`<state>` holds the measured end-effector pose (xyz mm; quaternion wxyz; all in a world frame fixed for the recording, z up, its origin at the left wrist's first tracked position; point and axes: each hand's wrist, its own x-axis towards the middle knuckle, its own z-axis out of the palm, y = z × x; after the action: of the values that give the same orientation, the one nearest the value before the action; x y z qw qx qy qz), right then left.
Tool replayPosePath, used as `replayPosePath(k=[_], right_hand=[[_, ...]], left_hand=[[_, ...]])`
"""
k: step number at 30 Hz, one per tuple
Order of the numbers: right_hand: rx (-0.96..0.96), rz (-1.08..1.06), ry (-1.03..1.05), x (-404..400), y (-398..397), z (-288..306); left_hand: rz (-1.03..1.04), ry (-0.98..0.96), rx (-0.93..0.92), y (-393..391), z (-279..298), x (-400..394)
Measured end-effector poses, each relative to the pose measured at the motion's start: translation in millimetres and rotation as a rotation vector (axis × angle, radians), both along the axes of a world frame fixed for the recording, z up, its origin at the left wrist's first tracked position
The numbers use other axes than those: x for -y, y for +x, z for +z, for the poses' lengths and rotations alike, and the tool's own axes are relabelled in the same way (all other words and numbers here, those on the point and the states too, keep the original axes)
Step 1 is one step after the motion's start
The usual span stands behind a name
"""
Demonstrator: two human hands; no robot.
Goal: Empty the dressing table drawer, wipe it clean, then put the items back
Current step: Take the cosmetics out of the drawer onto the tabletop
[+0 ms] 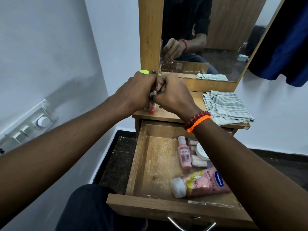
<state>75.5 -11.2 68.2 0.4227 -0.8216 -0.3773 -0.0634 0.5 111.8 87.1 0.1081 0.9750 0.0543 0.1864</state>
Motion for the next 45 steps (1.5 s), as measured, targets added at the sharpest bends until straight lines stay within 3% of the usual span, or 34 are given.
replayPosePath(k=[15,18,21,24,27,30,36,45], right_hand=[[-0.026,-0.026,-0.093,6.9,1.3,-9.4],[-0.043,-0.062,-0.098,28.4,-2.9,-5.3],[-0.045,-0.13,-0.022,60.0,-10.7,-11.0],[-0.048,-0.175,-0.13,89.6,-17.2,-30.1],[-0.2,-0.184,-0.351,109.0,-15.4,-61.0],[-0.278,-0.212,-0.441,113.1,-10.7,-82.6],[-0.262,-0.285,-0.532,95.6,-8.1,-93.8],[-0.286,-0.356,-0.463,91.1,-15.9,-98.0]], left_hand=[[0.074,0.034,-0.02,-14.8,9.2,5.3],[0.123,0.032,0.09,-28.9,12.5,12.9],[0.102,-0.135,0.201,-48.8,2.0,46.1],[0.086,-0.287,-0.019,-49.3,-34.7,85.5],[0.037,-0.4,-0.319,-36.6,-74.1,111.3],[0.028,-0.551,-0.466,-26.8,-102.5,125.7],[0.108,-0.705,-0.527,-11.0,-121.5,128.6],[0.104,-0.595,-0.487,-23.4,-113.2,124.8]])
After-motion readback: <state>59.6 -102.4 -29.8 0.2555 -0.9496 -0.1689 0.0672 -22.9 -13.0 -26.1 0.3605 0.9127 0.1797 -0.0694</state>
